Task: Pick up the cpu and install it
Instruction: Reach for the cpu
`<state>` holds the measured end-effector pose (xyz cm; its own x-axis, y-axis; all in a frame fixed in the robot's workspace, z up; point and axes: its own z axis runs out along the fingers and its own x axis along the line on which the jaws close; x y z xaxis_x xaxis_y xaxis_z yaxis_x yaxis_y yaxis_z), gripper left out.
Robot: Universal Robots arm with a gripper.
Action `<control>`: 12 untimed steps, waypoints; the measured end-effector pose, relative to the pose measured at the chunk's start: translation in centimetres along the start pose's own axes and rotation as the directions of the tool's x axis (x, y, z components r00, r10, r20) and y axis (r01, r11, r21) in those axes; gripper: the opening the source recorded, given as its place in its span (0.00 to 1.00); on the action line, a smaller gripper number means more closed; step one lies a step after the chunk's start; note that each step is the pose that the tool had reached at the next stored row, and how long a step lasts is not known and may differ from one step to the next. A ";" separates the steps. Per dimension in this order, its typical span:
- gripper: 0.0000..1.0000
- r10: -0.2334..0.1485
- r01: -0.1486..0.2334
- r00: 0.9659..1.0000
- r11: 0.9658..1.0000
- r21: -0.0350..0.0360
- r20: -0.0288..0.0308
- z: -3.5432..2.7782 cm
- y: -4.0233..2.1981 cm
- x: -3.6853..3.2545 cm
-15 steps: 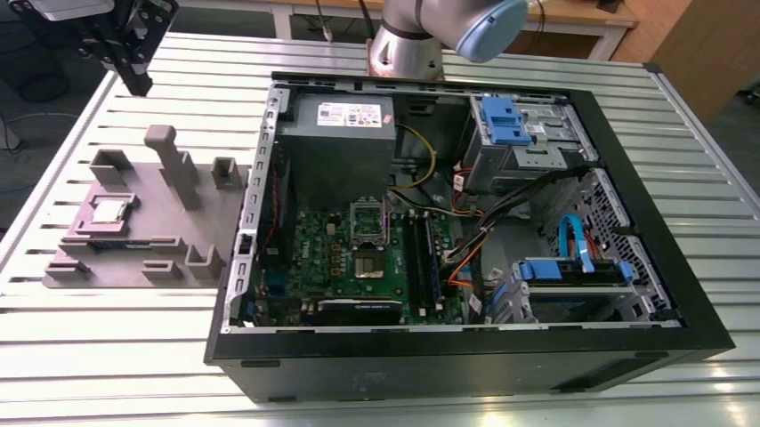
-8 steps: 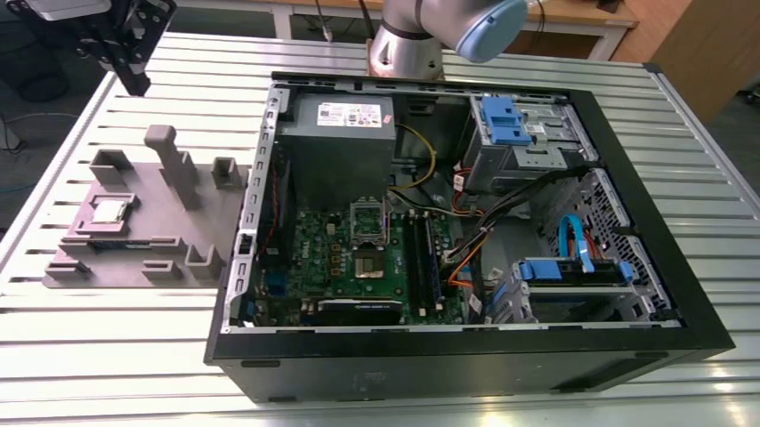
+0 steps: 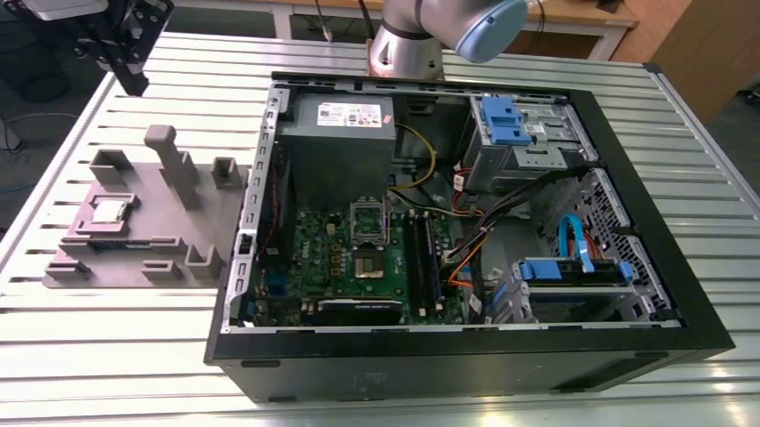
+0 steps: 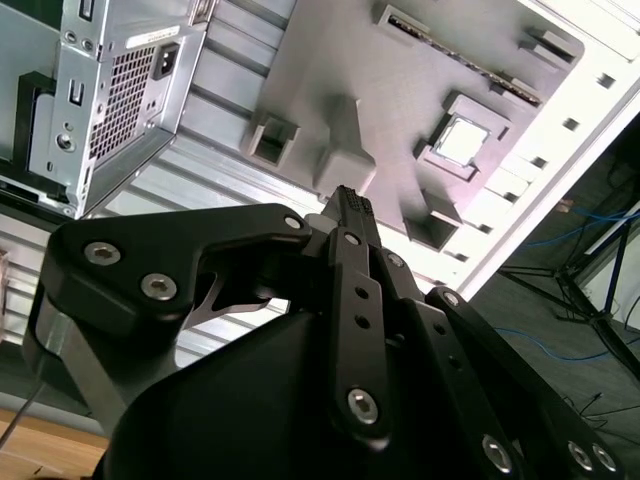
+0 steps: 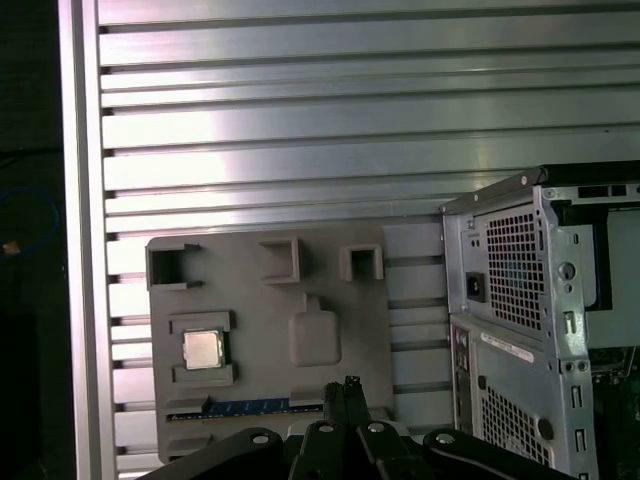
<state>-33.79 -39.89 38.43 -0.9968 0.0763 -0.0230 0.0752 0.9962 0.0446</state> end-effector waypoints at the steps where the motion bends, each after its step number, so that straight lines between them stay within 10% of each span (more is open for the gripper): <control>1: 0.10 0.000 0.000 1.000 1.000 0.000 0.000 0.00 0.00 0.02; 12: 0.10 0.000 0.000 1.000 1.000 0.000 0.000 -0.01 -0.03 0.44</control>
<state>-34.23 -39.89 38.43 -0.9968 0.0762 -0.0231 0.0751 0.9962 0.0446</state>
